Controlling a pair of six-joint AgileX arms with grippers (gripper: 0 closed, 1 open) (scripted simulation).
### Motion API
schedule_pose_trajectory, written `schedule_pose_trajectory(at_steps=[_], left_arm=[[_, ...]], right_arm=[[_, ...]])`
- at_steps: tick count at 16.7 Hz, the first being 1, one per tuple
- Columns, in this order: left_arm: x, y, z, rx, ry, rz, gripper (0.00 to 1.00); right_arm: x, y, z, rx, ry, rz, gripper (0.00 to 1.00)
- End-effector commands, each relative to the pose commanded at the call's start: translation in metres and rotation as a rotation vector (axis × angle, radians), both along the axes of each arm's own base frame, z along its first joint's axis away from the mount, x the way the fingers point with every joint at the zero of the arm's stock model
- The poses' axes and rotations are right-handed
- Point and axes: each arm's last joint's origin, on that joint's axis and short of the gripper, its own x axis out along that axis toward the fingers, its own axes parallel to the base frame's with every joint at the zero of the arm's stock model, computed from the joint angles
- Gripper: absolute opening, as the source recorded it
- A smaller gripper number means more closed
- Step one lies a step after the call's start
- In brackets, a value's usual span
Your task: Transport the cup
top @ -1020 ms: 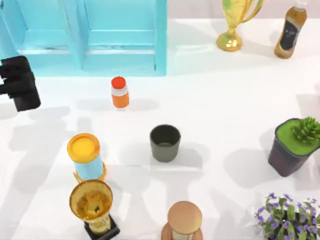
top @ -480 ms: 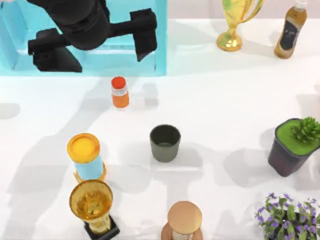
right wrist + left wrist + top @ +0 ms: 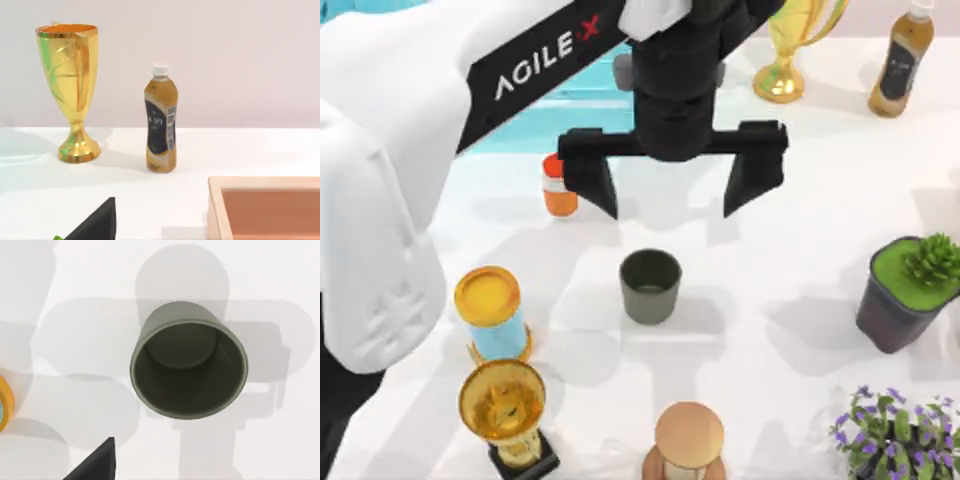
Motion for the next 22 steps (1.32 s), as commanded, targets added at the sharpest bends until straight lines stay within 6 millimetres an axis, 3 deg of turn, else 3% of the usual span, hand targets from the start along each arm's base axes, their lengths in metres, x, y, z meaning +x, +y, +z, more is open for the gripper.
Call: schedule_pose_trajectory(at_steps=[3, 9, 12, 18, 22], left_arm=[[-0.001, -0.012, -0.010, 0.020, 0.026, -0.010, 1.00], [0.000, -0.012, -0.014, 0.020, 0.026, -0.010, 1.00], [0.002, -0.013, -0.036, 0.020, 0.026, -0.010, 1.00], [0.000, -0.013, -0.097, 0.020, 0.026, -0.010, 1.00], [-0.001, -0.012, -0.110, 0.020, 0.026, -0.010, 1.00]], right_arm=[[0.000, 0.000, 0.000, 0.000, 0.000, 0.000, 1.00], [0.000, 0.000, 0.000, 0.000, 0.000, 0.000, 1.00], [0.000, 0.000, 0.000, 0.000, 0.000, 0.000, 1.00], [0.000, 0.000, 0.000, 0.000, 0.000, 0.000, 1.00], [0.000, 0.000, 0.000, 0.000, 0.000, 0.000, 1.00]])
